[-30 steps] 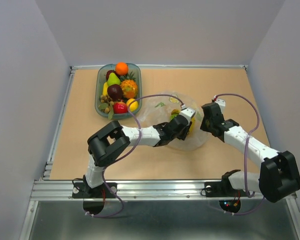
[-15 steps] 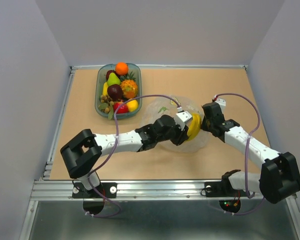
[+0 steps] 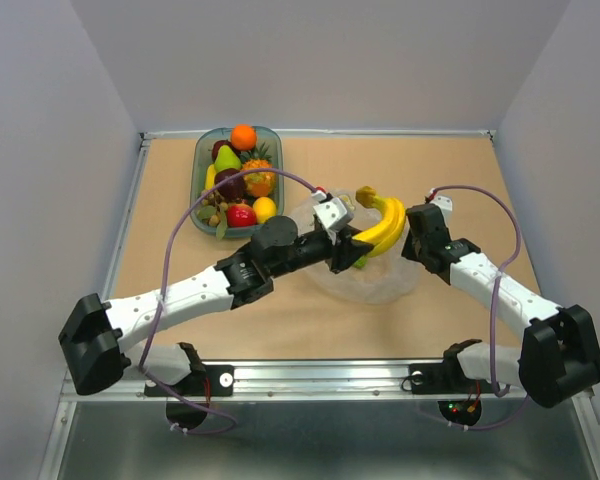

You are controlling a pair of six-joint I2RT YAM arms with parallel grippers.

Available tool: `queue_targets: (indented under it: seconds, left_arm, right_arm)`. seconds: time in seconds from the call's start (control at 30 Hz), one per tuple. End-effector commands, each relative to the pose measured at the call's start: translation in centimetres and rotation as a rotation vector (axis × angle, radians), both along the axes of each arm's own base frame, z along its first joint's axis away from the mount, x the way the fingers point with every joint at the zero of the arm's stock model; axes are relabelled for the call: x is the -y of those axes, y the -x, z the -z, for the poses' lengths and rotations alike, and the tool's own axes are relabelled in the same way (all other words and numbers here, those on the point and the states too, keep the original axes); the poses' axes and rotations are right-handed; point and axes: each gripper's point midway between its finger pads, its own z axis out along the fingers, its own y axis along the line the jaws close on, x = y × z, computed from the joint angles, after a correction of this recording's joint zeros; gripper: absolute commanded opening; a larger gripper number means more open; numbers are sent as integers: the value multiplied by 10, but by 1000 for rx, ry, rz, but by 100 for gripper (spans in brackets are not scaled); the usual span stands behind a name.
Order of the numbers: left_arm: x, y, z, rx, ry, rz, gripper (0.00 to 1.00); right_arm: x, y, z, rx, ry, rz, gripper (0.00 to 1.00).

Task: Untie the knot of the plastic bag and take out the fruit

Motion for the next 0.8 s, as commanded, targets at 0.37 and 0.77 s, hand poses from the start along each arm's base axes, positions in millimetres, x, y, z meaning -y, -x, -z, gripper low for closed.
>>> queue_targets:
  seconds: [0.37,0.77]
  left_arm:
    - [-194,-185,-62,-55,254,-1053,0]
    - [-283,-285,9,-141,215,-1438,0]
  right_arm:
    - [-4,-6,-14,50,-16,-22,1]
    - [-5,-6,-13,47,-16,-32,1]
